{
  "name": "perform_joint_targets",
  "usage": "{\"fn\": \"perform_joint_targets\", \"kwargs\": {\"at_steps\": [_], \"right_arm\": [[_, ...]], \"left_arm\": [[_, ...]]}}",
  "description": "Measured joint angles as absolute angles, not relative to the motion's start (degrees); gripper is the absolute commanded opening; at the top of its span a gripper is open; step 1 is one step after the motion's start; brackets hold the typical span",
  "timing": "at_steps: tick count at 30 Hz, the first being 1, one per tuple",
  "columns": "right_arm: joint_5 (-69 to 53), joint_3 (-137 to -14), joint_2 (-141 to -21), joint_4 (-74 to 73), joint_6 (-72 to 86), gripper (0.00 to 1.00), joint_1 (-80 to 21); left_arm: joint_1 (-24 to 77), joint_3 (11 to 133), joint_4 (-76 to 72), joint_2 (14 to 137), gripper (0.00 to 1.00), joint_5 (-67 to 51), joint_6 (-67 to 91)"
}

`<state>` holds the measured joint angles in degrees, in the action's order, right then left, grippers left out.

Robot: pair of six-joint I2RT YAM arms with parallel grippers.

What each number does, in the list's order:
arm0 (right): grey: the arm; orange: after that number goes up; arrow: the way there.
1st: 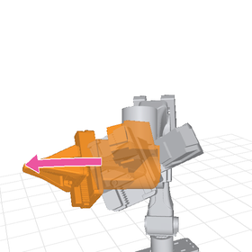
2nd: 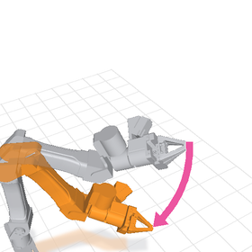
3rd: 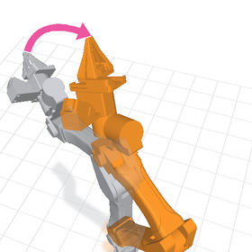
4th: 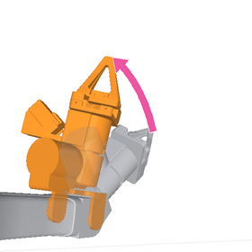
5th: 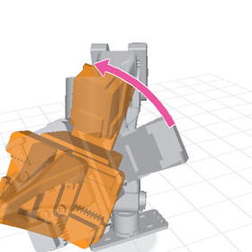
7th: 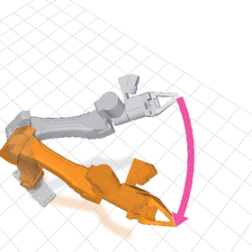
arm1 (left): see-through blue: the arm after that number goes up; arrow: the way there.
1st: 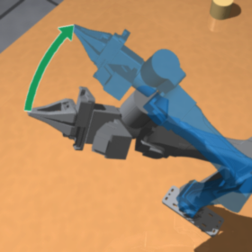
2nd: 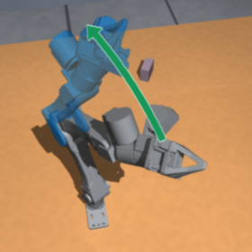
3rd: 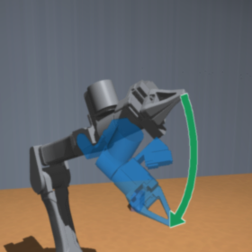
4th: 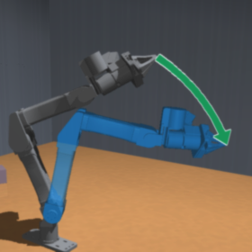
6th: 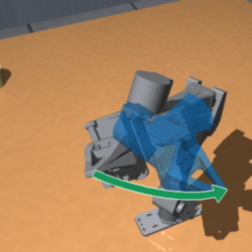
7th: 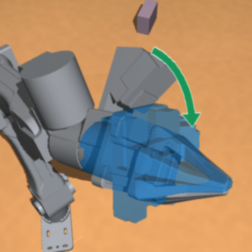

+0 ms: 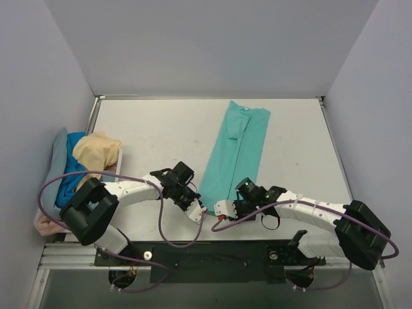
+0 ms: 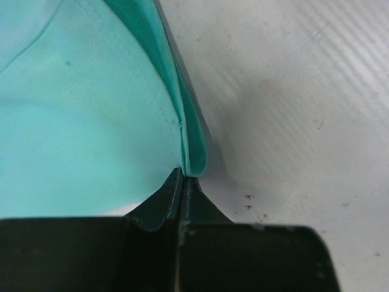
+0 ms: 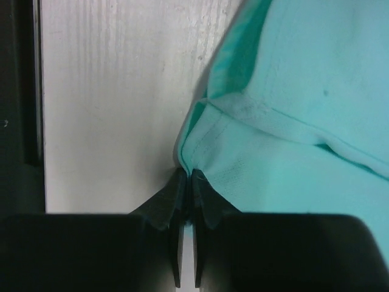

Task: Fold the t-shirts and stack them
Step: Grab the bottom of the folded rectangular tshirt with both arms, then fold the folded rectangular tshirt in 1/3 of the way

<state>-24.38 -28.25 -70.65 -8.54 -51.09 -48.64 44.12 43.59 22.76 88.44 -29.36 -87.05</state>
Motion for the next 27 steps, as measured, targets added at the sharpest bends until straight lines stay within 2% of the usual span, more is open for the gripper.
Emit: {"fn": "perform_joint_targets", "kwargs": {"at_steps": [7, 14, 20, 27], "right_arm": [[-25.3, -33.0, -65.6, -19.9, -49.3, 0.00, -49.5], [-32.5, -38.1, -57.0, -28.4, -43.5, 0.00, -49.8], [-36.3, -40.1, -58.9, -27.5, -36.5, 0.00, -40.2], [-35.9, -46.4, -68.1, -24.1, -32.1, 0.00, -29.7]], "left_arm": [[45.0, 45.6, 33.9, 80.0, 0.00, -33.2, -77.6], [43.7, 48.0, 40.2, 71.7, 0.00, -35.4, -65.1], [36.8, 50.2, 35.0, 71.4, 0.00, -38.6, -49.3], [35.7, 51.3, 22.9, 76.4, 0.00, -36.0, -34.5]]}}
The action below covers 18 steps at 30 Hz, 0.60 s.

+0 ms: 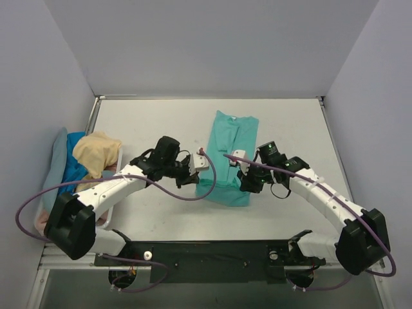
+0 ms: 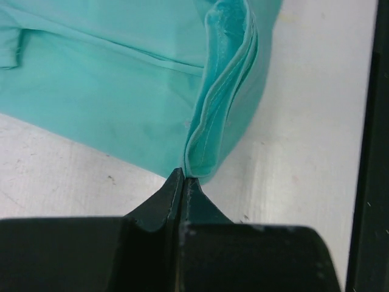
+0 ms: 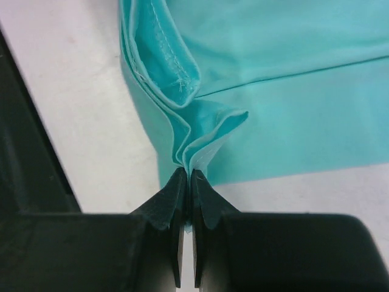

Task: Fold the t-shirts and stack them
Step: Fold the folded rectangular tshirt in 1/3 of the way

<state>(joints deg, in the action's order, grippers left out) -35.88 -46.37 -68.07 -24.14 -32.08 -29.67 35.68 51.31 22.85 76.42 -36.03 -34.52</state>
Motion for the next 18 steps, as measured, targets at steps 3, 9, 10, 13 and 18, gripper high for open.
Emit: {"fn": "perform_joint_targets", "kwargs": {"at_steps": [3, 9, 10, 13, 18], "right_arm": [[-34.9, -49.3, -72.1, -23.0, -32.4, 0.00, -27.0], [-34.9, -56.6, -80.2, -22.8, -37.1, 0.00, -22.4], [-35.2, -57.7, -81.3, -23.1, -38.3, 0.00, -21.5], [-36.6, -61.6, -84.5, -24.3, -41.9, 0.00, -19.3], [-38.1, -67.8, -91.3, -26.1, -47.3, 0.00, -17.4]], "left_arm": [[35.0, 54.1, 18.1, 81.1, 0.00, -33.4, -30.6], [33.5, 61.2, 11.2, 90.5, 0.00, -28.4, -28.1], [33.3, 62.4, 10.9, 92.0, 0.00, -27.8, -28.1], [32.9, 66.2, 10.1, 96.1, 0.00, -26.5, -28.1], [32.7, 69.4, 9.8, 100.9, 0.00, -24.6, -28.1]]}}
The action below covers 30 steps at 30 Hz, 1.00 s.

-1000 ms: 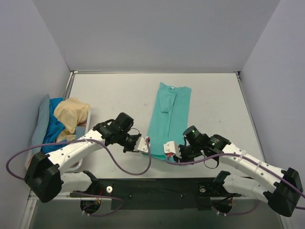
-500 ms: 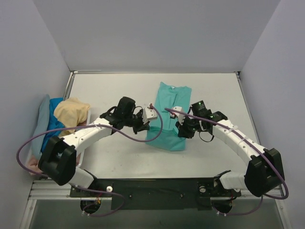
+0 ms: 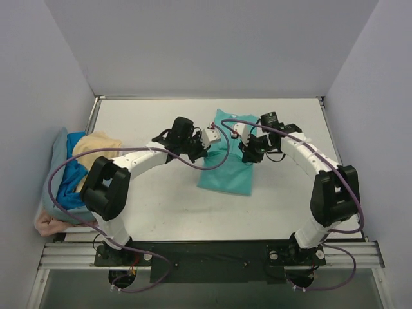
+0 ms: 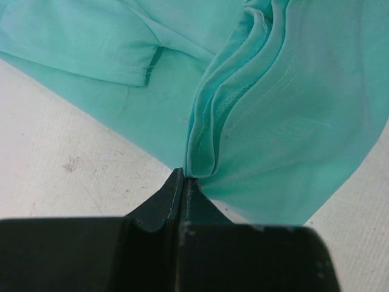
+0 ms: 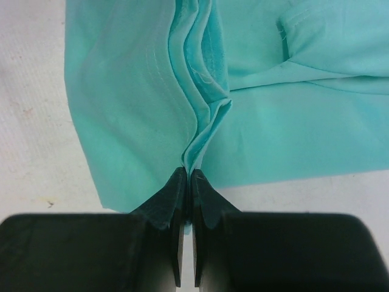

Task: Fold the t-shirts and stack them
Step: Fold the folded rectangular tshirt in 1/3 of the way, then grab one side of the 2/3 rectangular tshirt with both arms

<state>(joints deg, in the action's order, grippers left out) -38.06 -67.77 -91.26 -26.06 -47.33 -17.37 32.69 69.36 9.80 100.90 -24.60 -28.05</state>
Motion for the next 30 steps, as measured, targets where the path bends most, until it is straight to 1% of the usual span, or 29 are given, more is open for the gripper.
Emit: {"fn": "perform_joint_targets", "kwargs": {"at_steps": [5, 11, 12, 13, 14, 15, 16, 18, 22, 23, 25, 27, 30], "right_arm": [[-38.4, -72.9, -98.7, -28.1, -50.0, 0.00, -16.4], [-38.3, -75.3, -102.4, -30.0, -51.3, 0.00, -15.5], [-38.3, -75.7, -102.7, -30.3, -51.3, 0.04, -15.4], [-38.3, -75.8, -102.8, -30.4, -51.4, 0.18, -15.2], [-38.3, -76.2, -103.2, -30.7, -51.4, 0.28, -15.0], [-38.2, -76.6, -103.6, -30.8, -51.4, 0.47, -14.9], [-37.9, -77.3, -104.2, -30.9, -51.2, 0.50, -14.7], [-36.7, -78.6, -105.7, -30.6, -50.3, 0.59, -14.5], [-33.6, -80.8, -107.8, -27.9, -46.5, 0.60, -14.1], [-33.7, -80.7, -107.4, -27.0, -45.3, 0.60, -13.9], [-34.2, -78.7, -105.1, -23.6, -44.4, 0.60, -13.4], [-35.4, -73.5, -100.1, -20.1, -45.1, 0.62, -13.1], [-36.6, -60.9, -87.6, -16.9, -49.1, 0.63, -13.9]], "left_arm": [[32.2, 72.2, 9.8, 104.6, 0.00, -23.4, -28.1], [31.4, 74.1, 9.9, 107.4, 0.00, -22.8, -28.9], [31.4, 74.2, 9.9, 107.7, 0.00, -22.9, -29.0], [31.4, 74.4, 9.9, 108.2, 0.04, -22.9, -29.2], [31.3, 74.4, 9.8, 108.5, 0.28, -22.9, -29.2], [31.3, 74.4, 9.7, 108.7, 0.43, -22.8, -29.2], [31.3, 74.4, 9.6, 109.1, 0.58, -22.6, -29.5], [31.4, 74.4, 8.9, 109.5, 0.66, -21.6, -29.4], [30.7, 75.7, 7.6, 109.8, 0.66, -18.7, -29.3], [30.4, 76.9, 7.8, 109.8, 0.65, -18.6, -29.6], [29.4, 79.6, 8.2, 109.8, 0.56, -19.5, -31.0], [28.2, 81.7, 10.3, 109.3, 0.53, -23.0, -34.0], [26.0, 80.7, 18.8, 105.7, 0.53, -32.3, -46.6]]}}
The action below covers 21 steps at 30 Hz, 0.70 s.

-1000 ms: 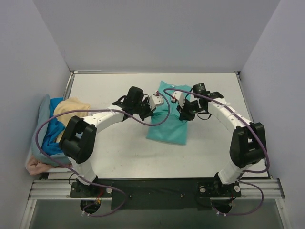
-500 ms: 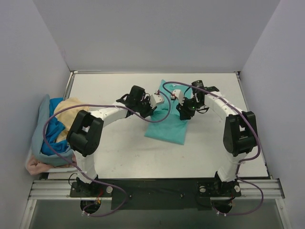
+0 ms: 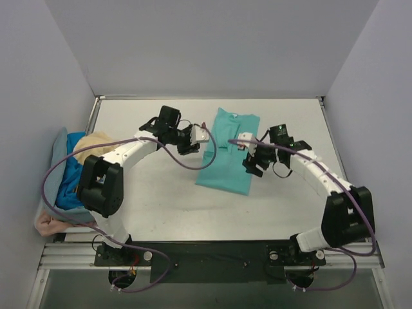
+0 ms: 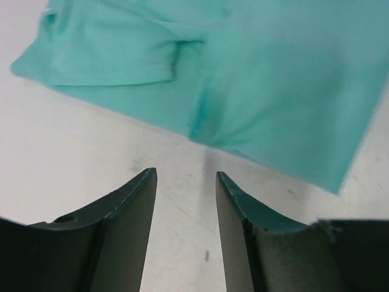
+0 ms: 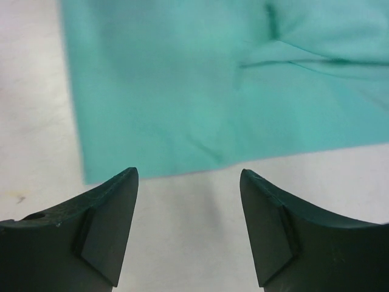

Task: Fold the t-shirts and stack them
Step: Grab one side of the 2/3 rectangular tshirt with both arms

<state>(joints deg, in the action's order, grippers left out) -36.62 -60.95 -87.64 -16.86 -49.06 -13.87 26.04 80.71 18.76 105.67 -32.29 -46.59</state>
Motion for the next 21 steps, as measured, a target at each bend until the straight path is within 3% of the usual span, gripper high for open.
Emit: {"fn": "perform_joint_targets", "kwargs": {"at_steps": [5, 14, 17, 20, 21], "right_arm": [[-33.7, -46.1, -76.3, -15.1, -56.4, 0.62, -25.2], [-23.2, -36.5, -78.5, -9.5, -58.0, 0.60, -29.9], [-22.0, -36.7, -80.4, -7.0, -57.6, 0.54, -30.8], [-20.7, -37.5, -81.8, -5.3, -57.2, 0.44, -31.6], [-20.4, -37.8, -82.2, -5.1, -57.1, 0.37, -31.7]], "left_arm": [[27.2, 67.7, 29.6, 95.8, 0.61, -39.9, -64.4], [34.1, 55.7, 18.8, 95.2, 0.61, -34.4, -68.2], [35.0, 55.3, 15.8, 96.2, 0.61, -32.0, -68.3], [35.6, 55.2, 14.0, 97.6, 0.59, -29.9, -68.5], [35.8, 55.2, 13.8, 98.1, 0.59, -29.3, -68.7]]}}
